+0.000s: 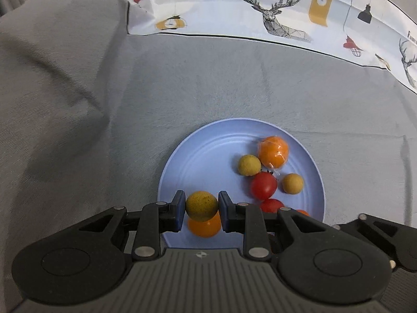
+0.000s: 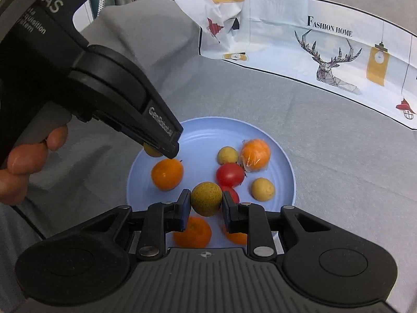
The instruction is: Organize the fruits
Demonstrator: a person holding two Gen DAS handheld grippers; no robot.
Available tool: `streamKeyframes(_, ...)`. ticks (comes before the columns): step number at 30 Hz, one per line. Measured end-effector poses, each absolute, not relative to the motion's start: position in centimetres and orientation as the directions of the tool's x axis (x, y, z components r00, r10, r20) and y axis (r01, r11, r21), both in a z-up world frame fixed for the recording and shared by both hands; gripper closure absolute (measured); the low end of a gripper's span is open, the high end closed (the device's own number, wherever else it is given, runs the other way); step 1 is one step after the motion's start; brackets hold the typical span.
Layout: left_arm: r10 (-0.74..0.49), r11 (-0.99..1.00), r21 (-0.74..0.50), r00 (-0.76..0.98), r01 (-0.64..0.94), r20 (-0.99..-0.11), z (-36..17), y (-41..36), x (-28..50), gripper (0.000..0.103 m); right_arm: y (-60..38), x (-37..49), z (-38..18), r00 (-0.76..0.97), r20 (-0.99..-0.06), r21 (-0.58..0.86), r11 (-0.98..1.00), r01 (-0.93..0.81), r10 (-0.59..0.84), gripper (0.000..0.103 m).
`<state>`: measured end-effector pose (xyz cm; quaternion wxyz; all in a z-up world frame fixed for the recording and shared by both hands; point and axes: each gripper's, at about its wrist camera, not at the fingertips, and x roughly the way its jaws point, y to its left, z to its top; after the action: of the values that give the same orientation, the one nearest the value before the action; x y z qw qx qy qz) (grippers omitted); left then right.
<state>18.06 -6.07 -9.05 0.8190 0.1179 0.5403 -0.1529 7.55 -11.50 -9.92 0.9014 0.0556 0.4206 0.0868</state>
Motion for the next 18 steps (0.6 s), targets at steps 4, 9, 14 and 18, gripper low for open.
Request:
streamKeyframes(4,-0.128,0.935,0.037,0.432,0.353,-0.893,-7.7,-5.5,17.5,0.001,-11.7,8.1,-10.2,0.619,-0.758,0.183,0.977,-0.105,0.209,0.063)
streamKeyframes(9,-0.133,0.928,0.058,0.473,0.368,-0.871,-5.1,-4.2,14.6,0.000,-12.4,5.5,-8.4,0.641,-0.750,0.149,0.986,-0.080,0.165,0.022)
streamKeyframes(14,-0.106,0.934,0.071,0.459,0.351,-0.882,-3.3,-2.9,10.3,0.000,-12.5,1.5,-6.0,0.652,-0.747,0.131,0.990,-0.051,0.132,0.015)
streamKeyframes(18,-0.087,0.945,0.071,0.454,0.318,-0.887,-2.0,-2.1,7.1,0.000,-12.2,-1.6,-4.0,0.689,-0.721,0.098,0.995,-0.007,0.075,0.007)
